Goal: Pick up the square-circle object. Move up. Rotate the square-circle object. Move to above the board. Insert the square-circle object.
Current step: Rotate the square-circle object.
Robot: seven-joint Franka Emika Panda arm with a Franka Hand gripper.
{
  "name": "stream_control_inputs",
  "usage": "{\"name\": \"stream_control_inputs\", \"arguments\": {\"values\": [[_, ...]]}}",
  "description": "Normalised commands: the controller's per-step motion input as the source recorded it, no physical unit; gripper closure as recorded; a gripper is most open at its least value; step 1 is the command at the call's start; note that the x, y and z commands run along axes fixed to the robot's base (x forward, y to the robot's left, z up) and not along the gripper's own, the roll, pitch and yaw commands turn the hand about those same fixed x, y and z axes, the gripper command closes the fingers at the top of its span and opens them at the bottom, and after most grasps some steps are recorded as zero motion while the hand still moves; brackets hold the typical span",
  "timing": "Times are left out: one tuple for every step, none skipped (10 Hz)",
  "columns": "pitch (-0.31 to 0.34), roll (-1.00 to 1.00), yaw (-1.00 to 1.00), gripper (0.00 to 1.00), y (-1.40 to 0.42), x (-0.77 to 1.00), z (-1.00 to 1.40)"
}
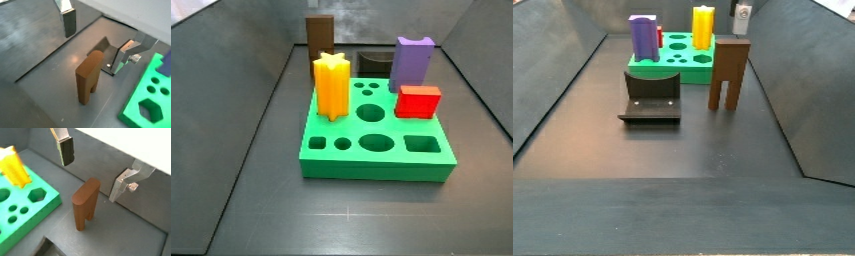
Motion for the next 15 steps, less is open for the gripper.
{"name": "stream_control_inputs", "arguments": {"values": [[0.014, 0.00, 1.00, 0.00, 0.00, 0.02, -0.01], [0.014, 0.00, 1.00, 0.00, 0.00, 0.02, -0.01], [0.015, 0.00, 1.00, 0.00, 0.00, 0.02, -0.01], [0.015, 0.00, 1.00, 0.00, 0.00, 0.02, -0.01], [0.016, 0.00, 1.00, 0.00, 0.00, 0.02, -0.01], [0.017, 0.00, 1.00, 0.00, 0.00, 0.02, -0.01], [0.018, 0.00, 1.00, 0.00, 0.00, 0.02, -0.01], [0.019, 0.00, 1.00, 0.00, 0.00, 0.02, -0.01], [0.020, 0.00, 1.00, 0.00, 0.00, 0.02, -0.01], [0.022, 0.00, 1.00, 0.00, 0.00, 0.02, -0.01], [0.023, 0.00, 1.00, 0.00, 0.00, 0.02, -0.01], [0.025, 0.00, 1.00, 0.00, 0.00, 0.02, -0.01], [0.026, 0.00, 1.00, 0.00, 0.00, 0.02, -0.01], [0.030, 0.00, 1.00, 0.00, 0.00, 0.02, -0.01], [0.032, 0.00, 1.00, 0.00, 0.00, 0.02, -0.01]]}}
